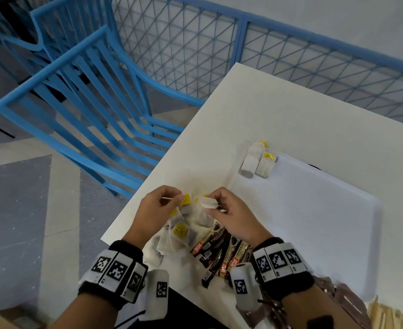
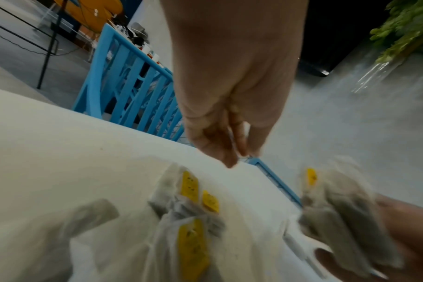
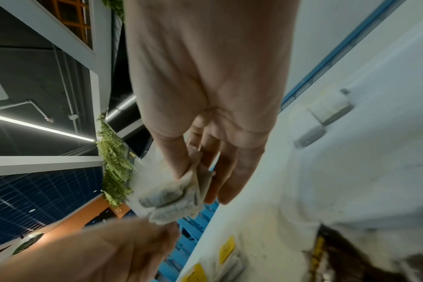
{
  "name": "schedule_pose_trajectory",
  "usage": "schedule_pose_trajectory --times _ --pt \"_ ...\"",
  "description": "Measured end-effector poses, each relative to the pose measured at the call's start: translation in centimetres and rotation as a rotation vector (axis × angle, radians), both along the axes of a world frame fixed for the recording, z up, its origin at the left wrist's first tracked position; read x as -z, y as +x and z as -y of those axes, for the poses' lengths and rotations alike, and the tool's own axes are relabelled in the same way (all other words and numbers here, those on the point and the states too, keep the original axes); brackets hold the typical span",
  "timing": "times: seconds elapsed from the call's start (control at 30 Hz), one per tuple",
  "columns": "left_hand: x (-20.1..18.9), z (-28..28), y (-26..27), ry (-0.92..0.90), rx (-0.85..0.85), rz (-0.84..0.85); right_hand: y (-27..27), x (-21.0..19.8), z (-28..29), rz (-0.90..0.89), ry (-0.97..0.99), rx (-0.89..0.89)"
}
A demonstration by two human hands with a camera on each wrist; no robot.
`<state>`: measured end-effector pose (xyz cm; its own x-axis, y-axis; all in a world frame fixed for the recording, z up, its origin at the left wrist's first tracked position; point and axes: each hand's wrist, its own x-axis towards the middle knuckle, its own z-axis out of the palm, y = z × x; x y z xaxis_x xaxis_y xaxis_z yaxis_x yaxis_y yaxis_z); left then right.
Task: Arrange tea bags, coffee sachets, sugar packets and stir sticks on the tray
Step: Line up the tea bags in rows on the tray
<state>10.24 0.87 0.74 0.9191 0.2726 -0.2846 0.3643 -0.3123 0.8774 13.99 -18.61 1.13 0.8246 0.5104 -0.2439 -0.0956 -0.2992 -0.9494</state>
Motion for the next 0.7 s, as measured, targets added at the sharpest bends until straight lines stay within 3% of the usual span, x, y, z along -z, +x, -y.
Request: schedule_pose_trajectory --times 0.1,0.23,0.57,0.7 --pt "2.1 -1.2 0.3 0.256 -0.089 -0.166 0.1 0.2 1.1 -0.042 0.028 0.090" --pt "4.1 -1.3 1.2 0.312 -0.134 -0.323 0.3 0.4 1.8 -0.075 0.025 0.142" --pt "3.6 -1.3 1.9 0.242 -0.055 -0.246 0.3 0.5 1.8 -0.093 -0.007 0.165" --pt "2.3 -1.3 1.6 0.102 -0.080 -0.103 0.2 0.2 1.1 -0.102 0.021 0.082"
